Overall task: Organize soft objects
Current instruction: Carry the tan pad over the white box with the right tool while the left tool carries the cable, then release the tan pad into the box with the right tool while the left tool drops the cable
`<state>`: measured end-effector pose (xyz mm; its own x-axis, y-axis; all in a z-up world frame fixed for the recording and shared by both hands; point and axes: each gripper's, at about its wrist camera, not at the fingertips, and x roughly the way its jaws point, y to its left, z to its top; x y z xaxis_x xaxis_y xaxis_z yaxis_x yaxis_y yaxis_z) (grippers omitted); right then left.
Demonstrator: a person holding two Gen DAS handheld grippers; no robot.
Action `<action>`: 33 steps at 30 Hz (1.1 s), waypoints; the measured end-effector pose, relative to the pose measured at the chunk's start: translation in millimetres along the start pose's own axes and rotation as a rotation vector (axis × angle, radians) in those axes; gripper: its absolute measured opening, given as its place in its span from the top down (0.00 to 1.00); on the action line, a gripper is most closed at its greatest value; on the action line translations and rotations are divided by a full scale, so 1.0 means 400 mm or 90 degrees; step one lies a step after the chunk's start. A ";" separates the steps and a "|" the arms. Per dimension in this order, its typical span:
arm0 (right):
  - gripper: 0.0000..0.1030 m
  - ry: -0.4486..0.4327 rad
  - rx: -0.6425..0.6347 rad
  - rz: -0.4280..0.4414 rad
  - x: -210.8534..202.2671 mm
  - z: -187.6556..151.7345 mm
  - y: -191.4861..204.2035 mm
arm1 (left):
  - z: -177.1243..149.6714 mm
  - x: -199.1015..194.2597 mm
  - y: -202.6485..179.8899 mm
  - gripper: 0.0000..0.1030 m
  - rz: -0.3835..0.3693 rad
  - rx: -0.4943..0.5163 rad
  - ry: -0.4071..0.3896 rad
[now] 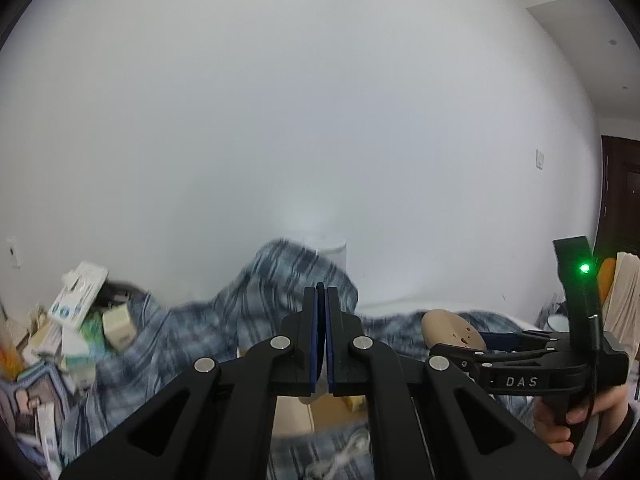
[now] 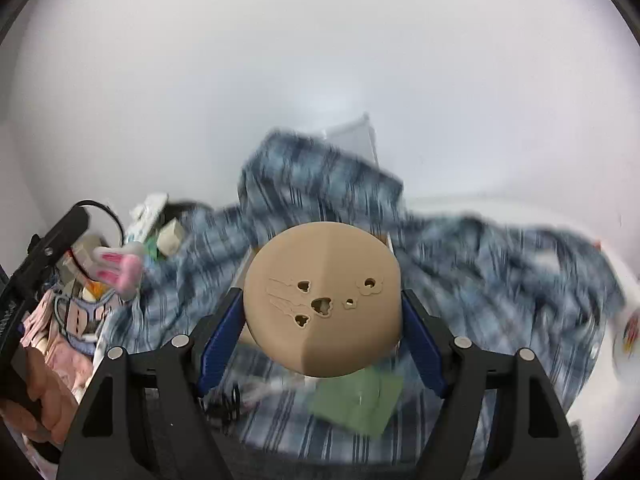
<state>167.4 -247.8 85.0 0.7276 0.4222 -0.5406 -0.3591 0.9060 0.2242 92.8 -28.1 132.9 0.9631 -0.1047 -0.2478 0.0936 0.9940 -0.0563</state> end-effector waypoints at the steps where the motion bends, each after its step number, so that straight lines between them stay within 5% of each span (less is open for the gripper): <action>1: 0.27 -0.015 -0.011 -0.010 -0.001 0.024 0.008 | 0.017 0.014 0.000 0.97 0.001 0.003 -0.005; 6: 0.27 -0.064 -0.051 -0.039 0.027 0.117 0.043 | 0.085 0.107 0.007 0.97 0.000 0.007 -0.010; 12: 0.27 -0.056 -0.057 -0.041 0.130 0.170 0.044 | 0.090 0.240 0.042 0.97 -0.007 -0.001 0.041; 33: 0.26 0.129 -0.064 -0.045 0.448 0.010 -0.018 | -0.195 0.540 0.139 0.97 0.016 -0.046 0.326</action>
<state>302.8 -178.7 -10.2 0.6246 0.3334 -0.7062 -0.3745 0.9214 0.1037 286.5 2.0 0.7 0.7160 -0.1009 -0.6908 0.0369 0.9936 -0.1069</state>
